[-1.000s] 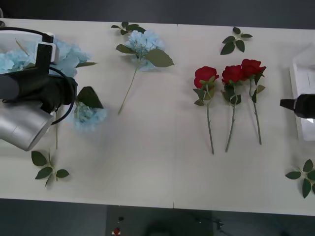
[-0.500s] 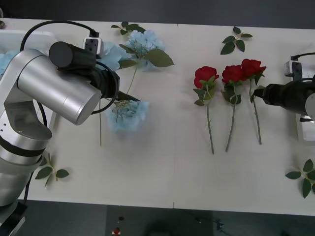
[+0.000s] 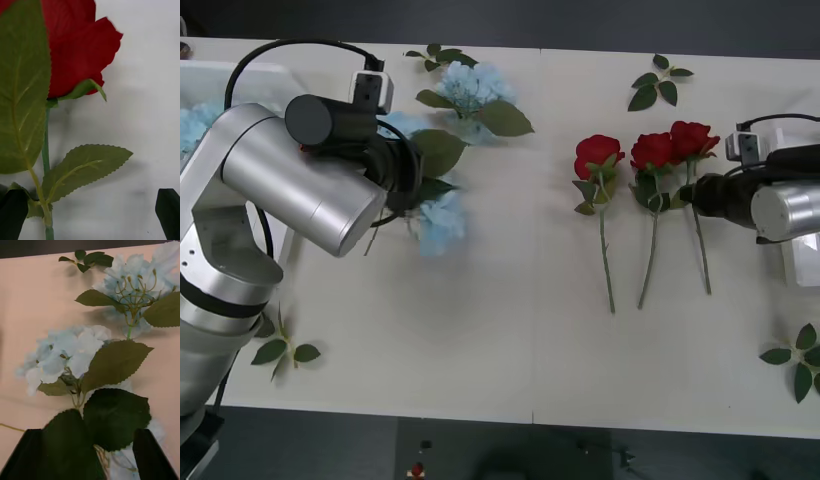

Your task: Put the red flowers into the right box and the blue flowers into the left box

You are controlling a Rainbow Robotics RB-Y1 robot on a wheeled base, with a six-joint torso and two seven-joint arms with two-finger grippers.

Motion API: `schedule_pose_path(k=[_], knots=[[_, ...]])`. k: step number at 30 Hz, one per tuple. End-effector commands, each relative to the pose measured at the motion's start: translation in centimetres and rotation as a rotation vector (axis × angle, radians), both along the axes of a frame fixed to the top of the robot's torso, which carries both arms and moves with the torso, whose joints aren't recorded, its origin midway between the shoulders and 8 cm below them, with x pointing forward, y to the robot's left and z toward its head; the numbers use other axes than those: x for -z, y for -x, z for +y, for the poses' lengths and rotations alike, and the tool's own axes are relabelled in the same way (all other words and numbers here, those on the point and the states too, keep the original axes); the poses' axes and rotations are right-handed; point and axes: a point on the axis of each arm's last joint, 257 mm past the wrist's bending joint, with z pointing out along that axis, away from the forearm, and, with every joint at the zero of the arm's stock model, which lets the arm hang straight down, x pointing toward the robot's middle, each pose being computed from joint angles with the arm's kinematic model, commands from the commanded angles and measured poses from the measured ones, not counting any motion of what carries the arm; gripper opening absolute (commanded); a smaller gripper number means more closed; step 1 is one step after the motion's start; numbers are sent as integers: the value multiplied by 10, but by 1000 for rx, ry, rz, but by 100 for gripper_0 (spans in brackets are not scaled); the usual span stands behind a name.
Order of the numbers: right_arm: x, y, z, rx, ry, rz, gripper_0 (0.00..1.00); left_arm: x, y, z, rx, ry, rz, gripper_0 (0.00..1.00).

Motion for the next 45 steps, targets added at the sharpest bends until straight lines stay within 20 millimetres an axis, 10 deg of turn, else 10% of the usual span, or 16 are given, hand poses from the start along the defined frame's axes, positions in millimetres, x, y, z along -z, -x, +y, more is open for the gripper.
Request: schedule_pose_path(k=[1, 4, 8, 9, 28, 45], knots=[[-14, -17, 10, 24, -30, -28, 100, -6, -5, 22, 0, -48, -41, 100], [-12, -20, 13, 26, -19, -26, 100, -2, -5, 33, -11, -72, -43, 100], [-12, -21, 14, 29, -18, -27, 7, 5, -4, 61, -49, -139, -51, 100], [-12, -21, 14, 30, -21, -27, 0, 11, -3, 72, -53, -170, -55, 100], [-16, -23, 13, 41, -42, -35, 0, 64, -26, 103, 39, -247, -93, 100], [-159, 16, -93, 23, 7, -11, 0, 81, -57, 44, 92, -231, -49, 100]])
